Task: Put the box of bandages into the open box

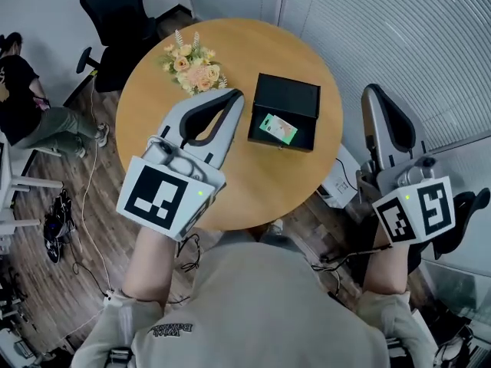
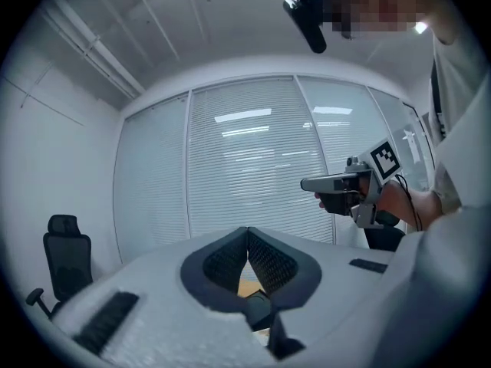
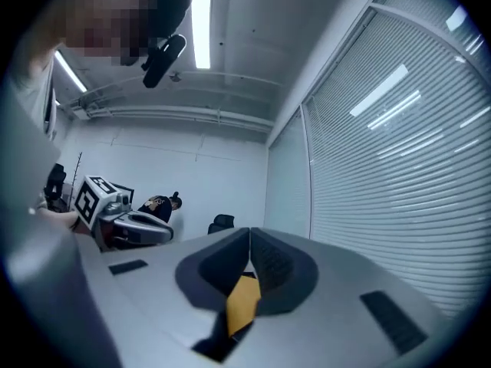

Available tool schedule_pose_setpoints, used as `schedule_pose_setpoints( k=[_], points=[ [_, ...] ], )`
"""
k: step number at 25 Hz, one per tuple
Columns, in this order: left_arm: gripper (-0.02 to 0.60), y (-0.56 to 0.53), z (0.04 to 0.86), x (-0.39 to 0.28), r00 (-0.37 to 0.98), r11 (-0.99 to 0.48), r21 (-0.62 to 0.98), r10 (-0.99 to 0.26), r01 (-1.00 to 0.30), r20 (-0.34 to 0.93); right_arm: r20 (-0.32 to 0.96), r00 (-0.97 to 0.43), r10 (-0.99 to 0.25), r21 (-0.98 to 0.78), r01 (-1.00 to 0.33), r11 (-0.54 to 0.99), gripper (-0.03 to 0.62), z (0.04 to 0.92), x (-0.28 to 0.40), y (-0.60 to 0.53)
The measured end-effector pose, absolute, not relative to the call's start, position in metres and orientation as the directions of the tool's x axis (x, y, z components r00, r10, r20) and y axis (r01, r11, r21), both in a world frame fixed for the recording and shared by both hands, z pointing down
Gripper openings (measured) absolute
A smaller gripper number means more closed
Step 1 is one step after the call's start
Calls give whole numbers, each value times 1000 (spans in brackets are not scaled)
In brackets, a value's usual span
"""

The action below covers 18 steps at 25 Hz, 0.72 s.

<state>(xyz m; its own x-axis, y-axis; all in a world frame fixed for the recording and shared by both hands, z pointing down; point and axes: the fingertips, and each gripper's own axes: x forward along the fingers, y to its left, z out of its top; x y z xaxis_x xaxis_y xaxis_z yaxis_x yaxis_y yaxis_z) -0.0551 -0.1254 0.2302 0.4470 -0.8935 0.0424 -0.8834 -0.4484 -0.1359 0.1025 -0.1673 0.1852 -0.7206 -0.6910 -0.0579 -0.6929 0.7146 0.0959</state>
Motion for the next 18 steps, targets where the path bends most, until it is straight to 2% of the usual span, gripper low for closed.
schedule_pose_setpoints(
  k=[8,18],
  points=[
    [21,-100,202,-48,457,-452,-156,-890,-878,3,-116,-742,-660,115,-670,734,31,153,110,-125],
    [21,-86,224,-37,481,-482,-166,-875,-860,52,-45,-738,-673,81,-674,734,31,183,122,-114]
  ],
)
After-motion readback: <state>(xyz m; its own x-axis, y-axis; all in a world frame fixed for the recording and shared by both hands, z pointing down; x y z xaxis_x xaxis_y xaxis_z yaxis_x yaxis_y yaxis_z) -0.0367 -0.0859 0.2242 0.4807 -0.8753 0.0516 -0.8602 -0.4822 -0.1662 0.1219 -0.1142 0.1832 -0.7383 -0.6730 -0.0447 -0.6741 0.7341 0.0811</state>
